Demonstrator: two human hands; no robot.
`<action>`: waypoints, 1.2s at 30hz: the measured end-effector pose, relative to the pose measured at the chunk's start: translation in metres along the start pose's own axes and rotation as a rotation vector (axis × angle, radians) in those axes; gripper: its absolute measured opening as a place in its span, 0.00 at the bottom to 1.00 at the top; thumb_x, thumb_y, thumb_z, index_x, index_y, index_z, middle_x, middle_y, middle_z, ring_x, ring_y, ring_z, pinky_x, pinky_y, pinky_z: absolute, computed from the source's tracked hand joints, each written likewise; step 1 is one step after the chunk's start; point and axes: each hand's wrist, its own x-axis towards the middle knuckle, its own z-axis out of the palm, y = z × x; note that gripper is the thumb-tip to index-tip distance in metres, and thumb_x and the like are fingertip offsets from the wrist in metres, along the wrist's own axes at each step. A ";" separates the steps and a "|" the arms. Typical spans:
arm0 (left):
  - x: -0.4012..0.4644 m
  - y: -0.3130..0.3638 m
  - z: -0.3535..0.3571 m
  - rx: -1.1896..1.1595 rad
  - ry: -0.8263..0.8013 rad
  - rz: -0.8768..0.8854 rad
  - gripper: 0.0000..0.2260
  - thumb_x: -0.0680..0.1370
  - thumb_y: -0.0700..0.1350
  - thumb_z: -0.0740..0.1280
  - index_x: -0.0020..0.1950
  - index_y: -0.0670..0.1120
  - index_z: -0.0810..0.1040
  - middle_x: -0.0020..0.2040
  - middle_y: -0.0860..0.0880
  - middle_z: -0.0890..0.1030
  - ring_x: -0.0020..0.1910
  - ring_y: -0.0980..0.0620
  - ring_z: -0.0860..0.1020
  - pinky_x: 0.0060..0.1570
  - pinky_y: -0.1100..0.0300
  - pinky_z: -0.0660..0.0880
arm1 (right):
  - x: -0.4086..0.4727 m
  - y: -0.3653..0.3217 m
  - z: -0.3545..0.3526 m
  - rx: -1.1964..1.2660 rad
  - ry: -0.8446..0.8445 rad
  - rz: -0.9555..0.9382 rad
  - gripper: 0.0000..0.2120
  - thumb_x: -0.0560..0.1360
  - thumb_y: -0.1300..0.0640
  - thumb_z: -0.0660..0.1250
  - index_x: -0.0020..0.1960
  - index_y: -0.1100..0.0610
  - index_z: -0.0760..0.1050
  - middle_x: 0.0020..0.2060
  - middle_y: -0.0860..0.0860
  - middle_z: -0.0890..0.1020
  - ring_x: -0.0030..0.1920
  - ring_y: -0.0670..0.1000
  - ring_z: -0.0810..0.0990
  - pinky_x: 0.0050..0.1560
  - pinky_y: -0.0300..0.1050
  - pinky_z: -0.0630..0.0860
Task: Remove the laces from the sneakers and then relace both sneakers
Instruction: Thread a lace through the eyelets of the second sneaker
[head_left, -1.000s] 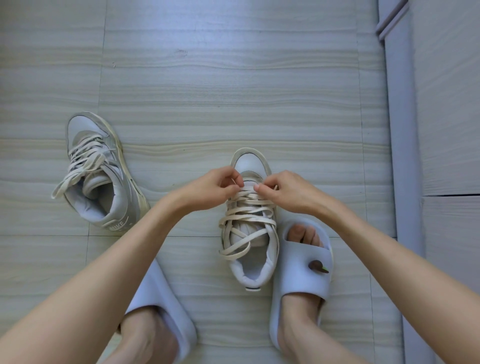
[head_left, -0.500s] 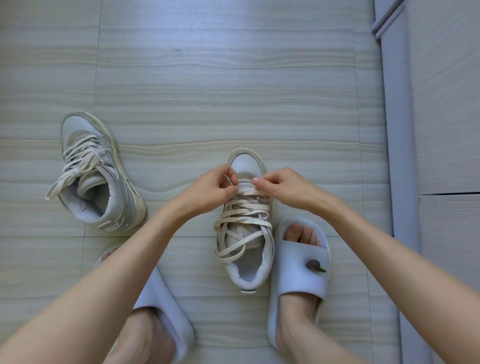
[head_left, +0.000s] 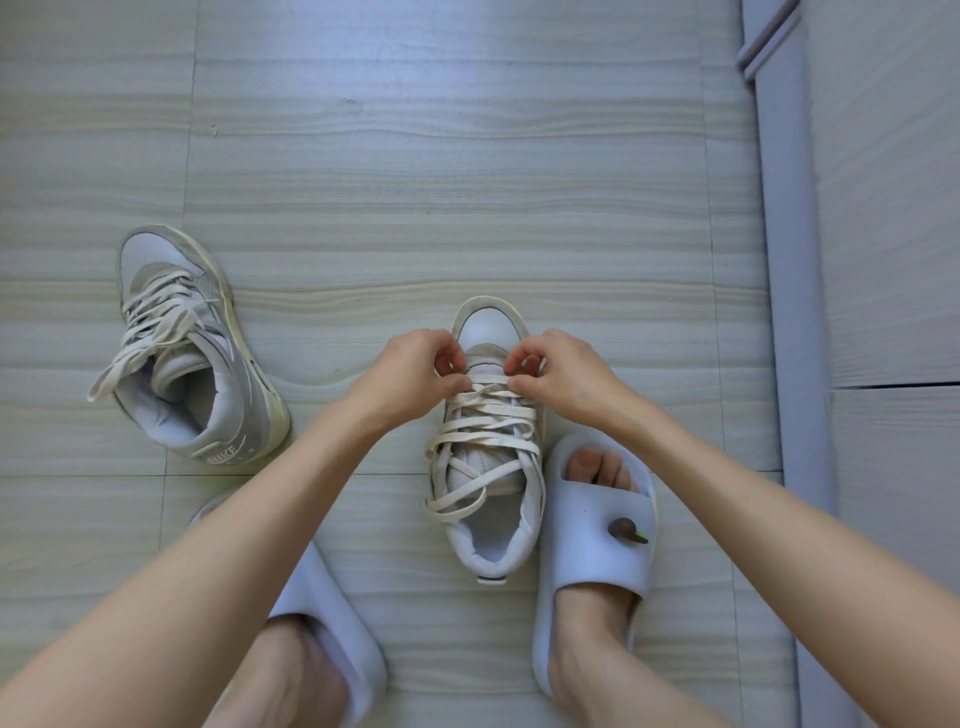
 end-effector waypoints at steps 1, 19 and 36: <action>0.001 0.001 0.000 0.029 -0.009 0.008 0.05 0.73 0.44 0.72 0.43 0.47 0.76 0.38 0.53 0.76 0.32 0.60 0.71 0.34 0.65 0.66 | 0.001 -0.001 0.000 -0.029 -0.007 -0.007 0.03 0.72 0.56 0.69 0.46 0.51 0.78 0.39 0.45 0.70 0.43 0.46 0.71 0.47 0.39 0.65; 0.010 0.008 -0.007 -0.054 -0.394 -0.149 0.11 0.81 0.41 0.57 0.38 0.46 0.69 0.38 0.50 0.71 0.38 0.55 0.71 0.40 0.64 0.74 | 0.013 -0.023 -0.021 -0.077 -0.408 0.061 0.07 0.74 0.63 0.62 0.37 0.60 0.70 0.33 0.54 0.69 0.36 0.52 0.66 0.38 0.45 0.65; 0.011 -0.005 -0.009 -0.186 -0.301 -0.116 0.10 0.80 0.45 0.61 0.49 0.39 0.76 0.40 0.49 0.76 0.38 0.57 0.75 0.35 0.69 0.75 | 0.006 -0.001 -0.014 0.068 -0.199 -0.049 0.04 0.75 0.57 0.67 0.41 0.54 0.77 0.35 0.44 0.76 0.35 0.41 0.72 0.37 0.35 0.68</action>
